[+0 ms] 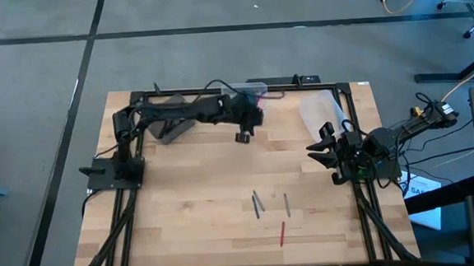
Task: Sort crayons/erasers/pens/pencils in bins
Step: Put the left gray crayon into the right transparent bin
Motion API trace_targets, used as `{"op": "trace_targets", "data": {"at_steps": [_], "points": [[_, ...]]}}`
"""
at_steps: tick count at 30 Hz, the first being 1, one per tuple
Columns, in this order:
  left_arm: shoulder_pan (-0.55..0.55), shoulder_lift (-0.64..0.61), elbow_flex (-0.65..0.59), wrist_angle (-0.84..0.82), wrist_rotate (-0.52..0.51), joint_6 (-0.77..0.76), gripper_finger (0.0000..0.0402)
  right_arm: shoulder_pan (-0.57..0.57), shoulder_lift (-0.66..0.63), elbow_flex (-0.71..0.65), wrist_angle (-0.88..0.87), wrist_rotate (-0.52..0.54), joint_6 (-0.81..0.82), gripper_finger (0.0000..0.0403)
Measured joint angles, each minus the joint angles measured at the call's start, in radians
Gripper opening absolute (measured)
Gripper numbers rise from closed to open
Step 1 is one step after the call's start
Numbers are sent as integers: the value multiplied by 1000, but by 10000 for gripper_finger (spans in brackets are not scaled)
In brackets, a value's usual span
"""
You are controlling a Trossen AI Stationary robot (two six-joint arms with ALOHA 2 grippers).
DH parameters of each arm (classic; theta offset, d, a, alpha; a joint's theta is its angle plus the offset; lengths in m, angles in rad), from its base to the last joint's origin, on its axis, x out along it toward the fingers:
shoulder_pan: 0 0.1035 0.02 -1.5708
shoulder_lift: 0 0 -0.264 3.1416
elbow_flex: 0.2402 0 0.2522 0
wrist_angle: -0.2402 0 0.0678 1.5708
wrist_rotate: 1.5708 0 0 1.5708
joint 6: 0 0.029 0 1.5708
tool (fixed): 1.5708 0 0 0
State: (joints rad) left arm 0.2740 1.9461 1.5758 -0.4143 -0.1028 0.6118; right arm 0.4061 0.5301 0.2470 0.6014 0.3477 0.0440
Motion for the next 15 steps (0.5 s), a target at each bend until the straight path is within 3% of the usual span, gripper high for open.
{"op": "trace_targets", "data": {"at_steps": [15], "points": [[-81, 0, -11, -11, 19, -60, 125, 0, 0, 0, -3, -8, 2, 97]]}}
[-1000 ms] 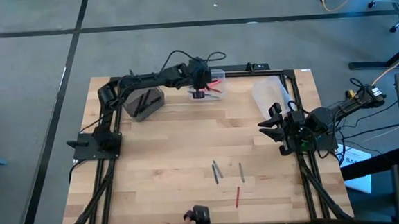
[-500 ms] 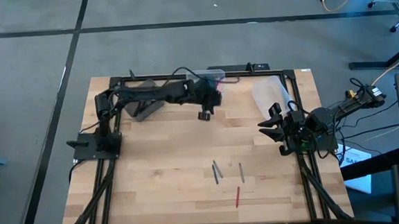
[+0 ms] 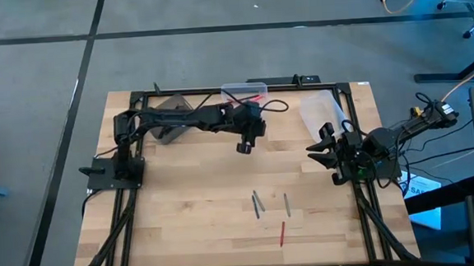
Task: Sort crayons/erasers/pens/pencils in bins
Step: Put the left gray crayon into the right transparent bin
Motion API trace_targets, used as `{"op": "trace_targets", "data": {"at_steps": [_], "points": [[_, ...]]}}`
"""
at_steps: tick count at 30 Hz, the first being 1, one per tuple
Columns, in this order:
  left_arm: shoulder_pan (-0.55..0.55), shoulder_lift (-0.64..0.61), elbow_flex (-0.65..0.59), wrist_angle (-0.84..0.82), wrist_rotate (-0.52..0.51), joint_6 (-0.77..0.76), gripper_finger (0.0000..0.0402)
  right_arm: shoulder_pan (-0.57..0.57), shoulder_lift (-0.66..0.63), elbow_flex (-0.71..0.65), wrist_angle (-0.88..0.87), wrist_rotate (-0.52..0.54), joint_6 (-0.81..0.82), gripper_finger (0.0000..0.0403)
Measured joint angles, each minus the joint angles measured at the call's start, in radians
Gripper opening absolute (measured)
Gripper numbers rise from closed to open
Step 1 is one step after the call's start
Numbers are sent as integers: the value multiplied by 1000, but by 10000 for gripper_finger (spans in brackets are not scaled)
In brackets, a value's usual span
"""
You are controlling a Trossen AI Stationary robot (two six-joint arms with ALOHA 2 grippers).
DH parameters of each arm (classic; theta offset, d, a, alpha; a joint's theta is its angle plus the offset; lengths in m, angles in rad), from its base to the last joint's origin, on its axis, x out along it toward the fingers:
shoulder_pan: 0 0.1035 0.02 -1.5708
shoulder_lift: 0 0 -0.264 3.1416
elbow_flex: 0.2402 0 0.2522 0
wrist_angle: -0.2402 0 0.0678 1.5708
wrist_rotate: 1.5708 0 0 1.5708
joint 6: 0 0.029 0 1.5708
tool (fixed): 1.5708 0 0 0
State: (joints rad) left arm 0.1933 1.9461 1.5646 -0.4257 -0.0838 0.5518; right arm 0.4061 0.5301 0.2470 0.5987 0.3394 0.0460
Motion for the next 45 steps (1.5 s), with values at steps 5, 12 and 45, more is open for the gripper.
{"op": "trace_targets", "data": {"at_steps": [5, 12, 45], "points": [[-26, -49, -82, 26, 0, -27, 125, 1, 0, 0, 0, -2, 2, 97], [-118, -244, -381, 303, 38, -97, 125, 6, -1, 0, 3, -1, -5, 97], [-465, 106, -226, 497, 335, -158, 124, 2, 4, 0, -2, -1, -48, 97]]}}
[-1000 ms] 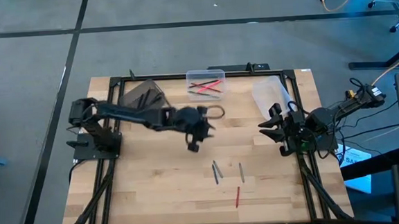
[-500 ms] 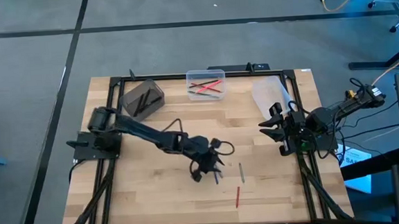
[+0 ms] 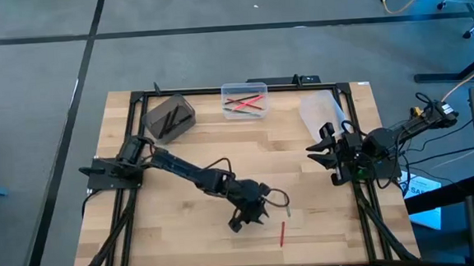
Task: Sort crayons/erasers/pens/pencils in bins
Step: Put the left gray crayon into the right transparent bin
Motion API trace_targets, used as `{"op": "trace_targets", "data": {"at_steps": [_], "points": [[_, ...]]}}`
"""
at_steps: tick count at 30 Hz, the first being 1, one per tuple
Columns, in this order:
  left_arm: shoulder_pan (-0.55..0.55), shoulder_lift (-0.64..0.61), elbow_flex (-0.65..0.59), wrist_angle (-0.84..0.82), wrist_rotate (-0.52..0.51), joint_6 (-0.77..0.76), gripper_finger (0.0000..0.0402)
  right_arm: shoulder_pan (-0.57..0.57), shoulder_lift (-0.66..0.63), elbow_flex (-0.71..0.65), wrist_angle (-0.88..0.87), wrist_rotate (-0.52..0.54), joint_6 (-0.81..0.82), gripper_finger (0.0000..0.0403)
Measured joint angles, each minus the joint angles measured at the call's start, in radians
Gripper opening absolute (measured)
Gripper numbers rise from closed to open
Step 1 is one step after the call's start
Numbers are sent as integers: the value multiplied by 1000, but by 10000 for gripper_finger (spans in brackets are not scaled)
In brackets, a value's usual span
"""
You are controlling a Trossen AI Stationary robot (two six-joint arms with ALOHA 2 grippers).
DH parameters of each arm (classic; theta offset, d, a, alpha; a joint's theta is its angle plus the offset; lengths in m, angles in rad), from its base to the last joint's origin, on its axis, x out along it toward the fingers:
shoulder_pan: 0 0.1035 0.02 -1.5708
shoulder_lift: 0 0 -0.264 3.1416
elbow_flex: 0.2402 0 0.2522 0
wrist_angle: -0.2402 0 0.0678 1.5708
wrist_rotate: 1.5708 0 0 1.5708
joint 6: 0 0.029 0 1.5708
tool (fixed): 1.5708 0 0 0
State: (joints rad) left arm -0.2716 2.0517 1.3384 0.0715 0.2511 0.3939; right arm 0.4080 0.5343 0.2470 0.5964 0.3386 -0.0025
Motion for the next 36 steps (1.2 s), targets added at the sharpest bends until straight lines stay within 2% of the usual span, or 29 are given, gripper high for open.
{"op": "trace_targets", "data": {"at_steps": [3, 5, 16, 25, 30, 36], "points": [[-29, -10, 0, -22, -104, 5, 124, 0, 1, 0, 0, 0, 0, 97], [-38, -11, 0, -15, -135, 15, 124, 0, 1, 0, 3, 0, 0, 97], [-9, -12, 0, -55, -58, 11, 124, 0, 2, 0, 3, 0, 1, 97], [10, -42, -2, -123, -93, 7, 124, 0, 2, 0, 2, -1, 1, 97], [23, -123, -70, -90, -106, -5, 124, 0, 2, 0, 3, -2, -1, 97], [15, -151, -159, -10, -110, -42, 124, 0, 2, 0, 5, -2, -3, 97]]}}
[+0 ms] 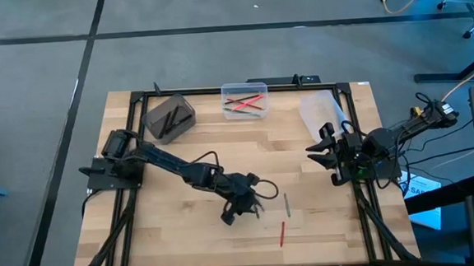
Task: Sort crayons/erasers/pens/pencils in bins
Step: Put the left gray crayon into the right transparent bin
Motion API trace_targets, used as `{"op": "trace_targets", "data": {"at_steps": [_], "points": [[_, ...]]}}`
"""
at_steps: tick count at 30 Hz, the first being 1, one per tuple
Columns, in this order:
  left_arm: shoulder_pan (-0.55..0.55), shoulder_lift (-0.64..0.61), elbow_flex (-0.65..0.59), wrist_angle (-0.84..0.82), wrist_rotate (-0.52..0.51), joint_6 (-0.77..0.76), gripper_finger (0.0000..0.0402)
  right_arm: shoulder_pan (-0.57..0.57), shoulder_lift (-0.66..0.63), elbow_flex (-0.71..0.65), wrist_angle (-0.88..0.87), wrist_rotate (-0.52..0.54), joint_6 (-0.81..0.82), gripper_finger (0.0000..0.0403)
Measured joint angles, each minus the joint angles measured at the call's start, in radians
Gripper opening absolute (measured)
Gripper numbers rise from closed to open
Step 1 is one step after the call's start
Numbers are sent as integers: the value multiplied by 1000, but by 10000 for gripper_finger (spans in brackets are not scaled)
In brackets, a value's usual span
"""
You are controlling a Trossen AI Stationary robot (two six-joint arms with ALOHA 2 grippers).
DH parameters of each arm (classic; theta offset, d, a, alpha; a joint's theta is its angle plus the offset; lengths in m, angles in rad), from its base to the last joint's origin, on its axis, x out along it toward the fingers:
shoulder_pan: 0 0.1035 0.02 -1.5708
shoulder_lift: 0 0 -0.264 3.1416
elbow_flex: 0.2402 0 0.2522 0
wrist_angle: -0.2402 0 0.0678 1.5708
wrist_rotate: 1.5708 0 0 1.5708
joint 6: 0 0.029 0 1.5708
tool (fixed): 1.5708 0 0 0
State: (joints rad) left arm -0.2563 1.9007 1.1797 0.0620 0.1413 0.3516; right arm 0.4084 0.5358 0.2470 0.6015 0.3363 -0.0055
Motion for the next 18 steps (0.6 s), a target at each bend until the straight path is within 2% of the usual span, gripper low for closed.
{"op": "trace_targets", "data": {"at_steps": [18], "points": [[-16, 10, -18, 41, 3, -1, 124, 0, 0, 0, 8, 1, -4, 97]]}}
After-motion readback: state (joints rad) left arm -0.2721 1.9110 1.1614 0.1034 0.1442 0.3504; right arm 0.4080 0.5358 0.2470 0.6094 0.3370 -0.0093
